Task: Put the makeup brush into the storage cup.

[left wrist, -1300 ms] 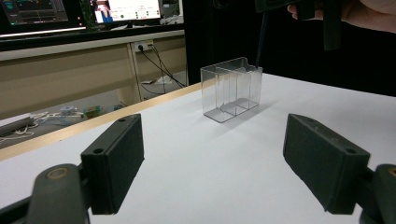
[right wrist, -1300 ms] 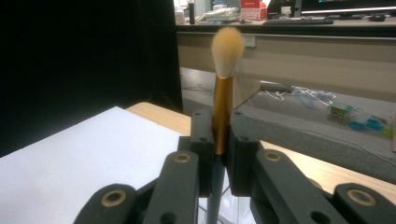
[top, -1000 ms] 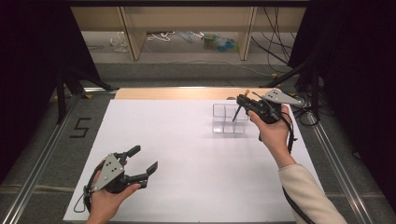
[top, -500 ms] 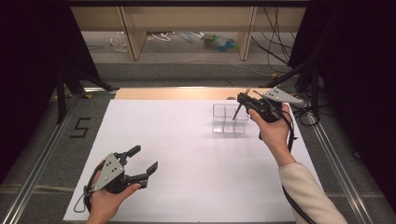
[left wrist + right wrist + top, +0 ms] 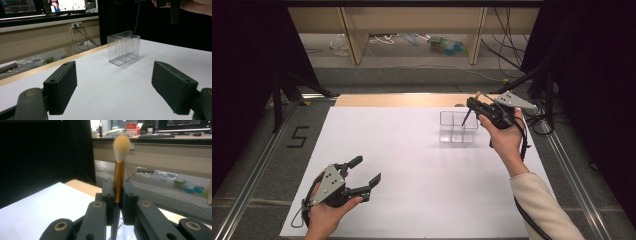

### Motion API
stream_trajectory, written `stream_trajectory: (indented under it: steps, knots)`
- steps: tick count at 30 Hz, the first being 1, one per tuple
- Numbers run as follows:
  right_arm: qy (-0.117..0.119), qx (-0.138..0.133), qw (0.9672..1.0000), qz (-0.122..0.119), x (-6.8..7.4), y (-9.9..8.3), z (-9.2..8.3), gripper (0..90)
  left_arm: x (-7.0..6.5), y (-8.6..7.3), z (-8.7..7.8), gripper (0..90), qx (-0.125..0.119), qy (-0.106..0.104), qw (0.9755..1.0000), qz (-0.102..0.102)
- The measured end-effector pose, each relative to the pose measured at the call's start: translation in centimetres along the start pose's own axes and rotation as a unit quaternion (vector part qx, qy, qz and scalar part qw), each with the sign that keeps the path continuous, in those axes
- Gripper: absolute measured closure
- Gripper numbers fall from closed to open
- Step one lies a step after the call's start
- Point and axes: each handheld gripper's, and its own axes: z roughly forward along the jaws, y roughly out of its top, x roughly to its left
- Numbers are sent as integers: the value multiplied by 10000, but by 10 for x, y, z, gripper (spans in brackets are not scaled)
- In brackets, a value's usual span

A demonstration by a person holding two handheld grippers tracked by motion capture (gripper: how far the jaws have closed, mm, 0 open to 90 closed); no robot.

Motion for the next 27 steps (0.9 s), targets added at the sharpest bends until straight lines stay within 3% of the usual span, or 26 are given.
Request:
stream_trajectory:
  steps: [27]
  knots:
    - [-92,-95,9999,-9,-6,4,7,837,0,0,0,207,-1,-3,10000,-7]
